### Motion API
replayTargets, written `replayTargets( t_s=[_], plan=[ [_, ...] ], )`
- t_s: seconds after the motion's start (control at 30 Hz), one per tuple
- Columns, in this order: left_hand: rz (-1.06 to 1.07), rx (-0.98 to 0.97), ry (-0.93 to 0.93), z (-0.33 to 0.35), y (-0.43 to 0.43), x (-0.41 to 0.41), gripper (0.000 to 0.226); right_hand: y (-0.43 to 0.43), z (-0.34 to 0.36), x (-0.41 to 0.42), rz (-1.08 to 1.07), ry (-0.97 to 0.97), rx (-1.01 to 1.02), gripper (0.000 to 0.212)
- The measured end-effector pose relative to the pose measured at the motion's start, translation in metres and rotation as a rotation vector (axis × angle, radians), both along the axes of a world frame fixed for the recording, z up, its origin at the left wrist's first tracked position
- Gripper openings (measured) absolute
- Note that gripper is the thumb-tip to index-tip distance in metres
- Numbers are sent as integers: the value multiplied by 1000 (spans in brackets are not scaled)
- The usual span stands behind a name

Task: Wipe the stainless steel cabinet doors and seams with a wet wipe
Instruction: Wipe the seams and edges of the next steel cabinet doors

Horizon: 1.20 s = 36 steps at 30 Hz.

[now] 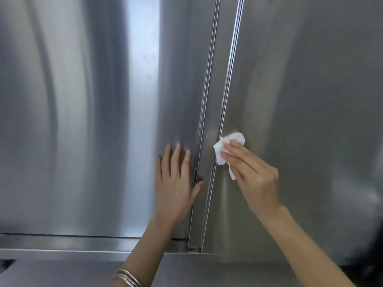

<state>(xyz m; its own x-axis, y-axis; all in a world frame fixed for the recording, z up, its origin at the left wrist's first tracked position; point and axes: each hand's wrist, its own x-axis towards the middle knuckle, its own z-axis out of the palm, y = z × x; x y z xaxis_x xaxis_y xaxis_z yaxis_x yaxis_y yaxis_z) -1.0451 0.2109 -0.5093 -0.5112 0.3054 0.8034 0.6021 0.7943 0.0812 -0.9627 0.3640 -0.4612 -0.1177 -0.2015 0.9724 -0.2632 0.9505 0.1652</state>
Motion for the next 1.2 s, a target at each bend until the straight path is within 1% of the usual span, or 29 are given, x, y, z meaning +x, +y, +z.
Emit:
replayTargets(
  t_s=[0.1,0.2,0.27,0.3,0.33,0.4,0.5,0.57,0.63,0.73,0.93,1.07,1.13,1.2],
  plan=[
    [-1,-11,49,-4,-6,-8,75,-4,19,-18,-43,4,-5,18],
    [-14,-3,50,-4,-8,-8,71,-7,-10,-16,-15,-74,38,23],
    [-28,-15,30,-1,-9,-5,68,-9,-34,-7,14,-187,70,26],
    [-32,-17,27,0,-10,-4,68,-10,-42,-3,37,-223,49,24],
    [-31,-16,28,0,-10,-3,67,-11,-45,2,59,-228,12,20],
    [-16,-15,13,2,-8,0,70,-11,-42,12,62,-167,-66,11],
    [2,-16,-17,5,-3,5,73,-3,-26,31,-21,-59,-148,13],
    [21,-41,-18,7,-2,8,72,3,-20,40,-70,-60,-193,17],
    [40,-72,-20,7,-3,9,71,7,-22,46,-110,-109,-220,25],
    [45,-83,-34,7,-3,9,68,12,-27,54,-126,-179,-181,34],
    [9,-16,-106,10,4,14,70,24,-5,71,-158,-214,-117,33],
    [-10,46,-174,33,10,25,71,27,28,78,-234,-163,-77,20],
    [-53,109,-151,60,13,25,64,30,46,82,-267,-144,-69,22],
    [-124,139,-78,99,18,18,57,32,66,86,-289,-146,-55,31]
  ],
)
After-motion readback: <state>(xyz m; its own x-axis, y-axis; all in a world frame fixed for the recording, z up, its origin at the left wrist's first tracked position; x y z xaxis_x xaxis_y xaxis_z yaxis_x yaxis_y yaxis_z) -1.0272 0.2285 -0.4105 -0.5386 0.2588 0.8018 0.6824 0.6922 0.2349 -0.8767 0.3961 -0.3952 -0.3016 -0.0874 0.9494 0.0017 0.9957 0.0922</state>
